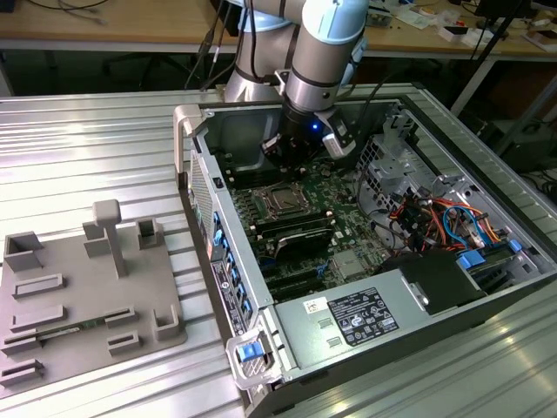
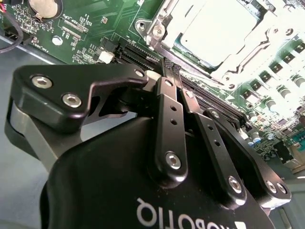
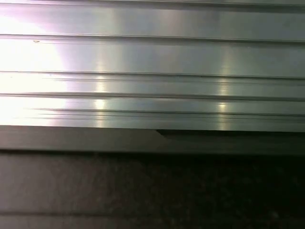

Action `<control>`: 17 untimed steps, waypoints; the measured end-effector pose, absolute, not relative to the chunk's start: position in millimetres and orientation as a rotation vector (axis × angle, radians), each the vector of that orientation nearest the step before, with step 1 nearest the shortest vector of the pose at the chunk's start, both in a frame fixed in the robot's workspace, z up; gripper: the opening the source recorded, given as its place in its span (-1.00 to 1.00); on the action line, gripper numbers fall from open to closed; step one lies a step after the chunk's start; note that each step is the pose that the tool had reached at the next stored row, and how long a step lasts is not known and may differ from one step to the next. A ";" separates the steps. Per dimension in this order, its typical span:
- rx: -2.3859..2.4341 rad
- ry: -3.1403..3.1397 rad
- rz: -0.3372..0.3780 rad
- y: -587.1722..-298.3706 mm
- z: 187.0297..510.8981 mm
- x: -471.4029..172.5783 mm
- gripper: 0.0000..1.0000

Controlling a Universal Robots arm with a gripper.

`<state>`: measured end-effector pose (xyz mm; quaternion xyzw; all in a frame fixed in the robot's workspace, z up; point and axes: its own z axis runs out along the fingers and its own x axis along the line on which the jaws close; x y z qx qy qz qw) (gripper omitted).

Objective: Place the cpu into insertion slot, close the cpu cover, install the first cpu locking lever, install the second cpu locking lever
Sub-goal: 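Install the first cpu locking lever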

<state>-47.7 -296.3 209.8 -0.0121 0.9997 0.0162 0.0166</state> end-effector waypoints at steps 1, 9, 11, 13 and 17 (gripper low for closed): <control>-0.038 3.108 0.050 -296.3 209.7 -47.8 -0.79; -0.037 3.108 0.050 -296.2 209.5 -47.5 -0.79; -0.038 3.108 0.050 -296.2 209.5 -47.1 -0.79; -0.038 3.108 0.050 -296.4 209.3 -46.4 -0.79; -0.037 3.108 0.050 -296.9 208.2 -45.9 -0.79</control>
